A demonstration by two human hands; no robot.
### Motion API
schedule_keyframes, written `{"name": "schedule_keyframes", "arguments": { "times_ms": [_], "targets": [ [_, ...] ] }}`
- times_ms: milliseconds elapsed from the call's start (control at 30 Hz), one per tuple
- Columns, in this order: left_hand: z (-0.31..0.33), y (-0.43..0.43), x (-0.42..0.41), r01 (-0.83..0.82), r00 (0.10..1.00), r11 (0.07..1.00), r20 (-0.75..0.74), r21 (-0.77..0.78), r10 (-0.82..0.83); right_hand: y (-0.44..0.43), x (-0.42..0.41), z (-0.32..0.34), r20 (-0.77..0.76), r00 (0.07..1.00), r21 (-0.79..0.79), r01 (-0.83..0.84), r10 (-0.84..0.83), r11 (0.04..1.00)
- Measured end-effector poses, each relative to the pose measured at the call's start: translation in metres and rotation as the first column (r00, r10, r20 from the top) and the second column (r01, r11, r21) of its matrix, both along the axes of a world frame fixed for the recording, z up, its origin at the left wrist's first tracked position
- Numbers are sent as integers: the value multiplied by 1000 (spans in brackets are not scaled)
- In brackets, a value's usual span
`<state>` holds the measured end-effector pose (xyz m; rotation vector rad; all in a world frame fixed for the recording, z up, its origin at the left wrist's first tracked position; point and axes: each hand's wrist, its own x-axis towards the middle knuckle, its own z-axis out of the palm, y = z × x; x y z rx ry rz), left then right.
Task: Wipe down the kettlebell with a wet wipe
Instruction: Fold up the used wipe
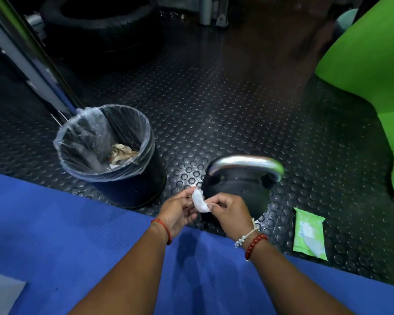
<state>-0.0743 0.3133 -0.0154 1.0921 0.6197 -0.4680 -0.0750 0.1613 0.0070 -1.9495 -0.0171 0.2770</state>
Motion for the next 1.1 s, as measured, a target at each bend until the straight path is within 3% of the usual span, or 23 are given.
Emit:
{"name": "schedule_keyframes", "arguments": {
  "times_ms": [233, 367, 600, 767, 1100],
  "targets": [
    [49, 22, -8, -112, 982, 982, 171, 149, 86, 7, 14, 35, -141, 985, 222, 132, -102, 966],
    [88, 49, -6, -243, 944, 940, 281, 239, 173, 39, 28, 71, -117, 990, 261, 109, -81, 959],
    [141, 113, 8, -455, 851, 835, 426, 310, 306, 115, 62, 130, 82, 997, 106, -20, 12, 994],
    [157, 160, 26, -535, 821, 710, 479, 458, 310, 174, 87, 149, 203, 977, -124, -46, 71, 991],
    [135, 207, 40, -515, 853, 578, 447, 633, 270, 217, 99, 126, 207, 957, -350, -123, 205, 929]
  ]
}}
